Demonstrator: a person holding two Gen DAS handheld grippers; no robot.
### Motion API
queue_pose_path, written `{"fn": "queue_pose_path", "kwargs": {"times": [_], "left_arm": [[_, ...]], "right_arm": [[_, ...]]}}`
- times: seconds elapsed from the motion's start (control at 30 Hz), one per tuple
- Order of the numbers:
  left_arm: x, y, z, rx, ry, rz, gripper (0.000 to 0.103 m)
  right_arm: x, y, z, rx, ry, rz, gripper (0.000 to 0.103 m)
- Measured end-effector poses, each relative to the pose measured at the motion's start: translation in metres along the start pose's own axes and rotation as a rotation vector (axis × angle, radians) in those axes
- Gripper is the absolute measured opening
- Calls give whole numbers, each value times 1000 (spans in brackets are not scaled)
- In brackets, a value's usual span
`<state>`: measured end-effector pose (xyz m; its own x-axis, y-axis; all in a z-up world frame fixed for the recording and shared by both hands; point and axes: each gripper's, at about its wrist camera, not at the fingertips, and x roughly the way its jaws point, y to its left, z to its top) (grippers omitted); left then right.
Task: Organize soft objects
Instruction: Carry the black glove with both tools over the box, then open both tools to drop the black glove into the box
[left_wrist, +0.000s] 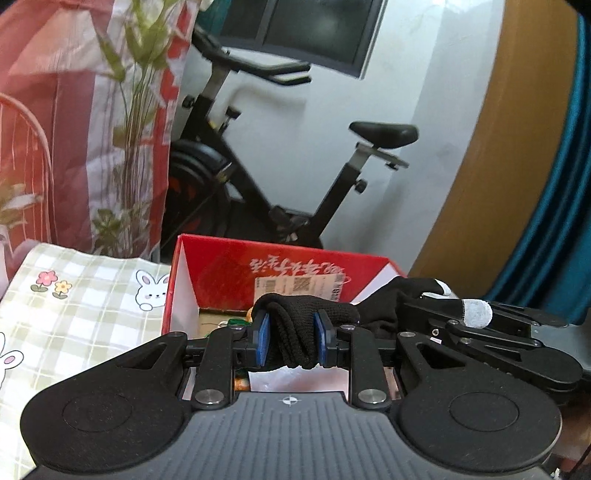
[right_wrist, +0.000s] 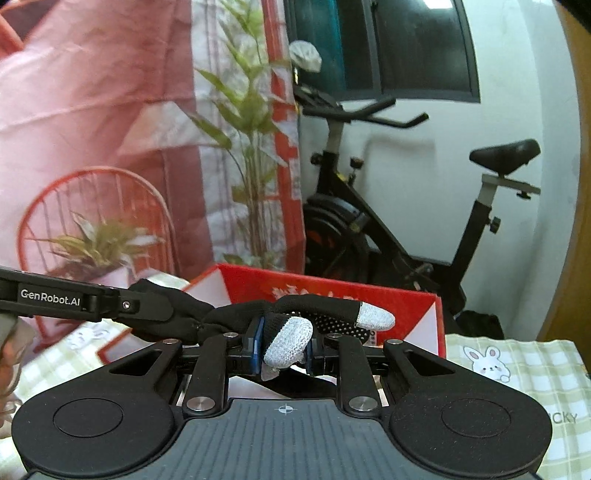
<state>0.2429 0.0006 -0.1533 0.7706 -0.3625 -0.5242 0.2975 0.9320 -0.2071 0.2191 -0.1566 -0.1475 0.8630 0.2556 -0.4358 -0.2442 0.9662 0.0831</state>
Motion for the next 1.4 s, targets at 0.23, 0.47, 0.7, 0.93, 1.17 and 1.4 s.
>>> {"fn": "queue_pose_path", "kwargs": {"times": [0.23, 0.47, 0.7, 0.93, 1.17, 1.4], "left_arm": [[27, 7, 7, 0, 40, 34, 27], [47, 10, 12, 26, 68, 73, 45], [45, 13, 11, 51, 44, 97, 81], [28, 10, 12, 83, 31, 134, 96], [6, 4, 8, 102, 18, 154, 100], [-15, -2, -5, 115, 15, 162, 103]], "right_arm": [[36, -4, 0, -9, 50, -36, 19], [60, -7, 0, -16, 100, -79, 23], [60, -12, -6, 3, 111, -123, 47], [42, -16, -6, 0, 83, -154, 77], [16, -12, -7, -3, 48, -168, 102], [-15, -5, -18, 22, 8, -170, 103]]}}
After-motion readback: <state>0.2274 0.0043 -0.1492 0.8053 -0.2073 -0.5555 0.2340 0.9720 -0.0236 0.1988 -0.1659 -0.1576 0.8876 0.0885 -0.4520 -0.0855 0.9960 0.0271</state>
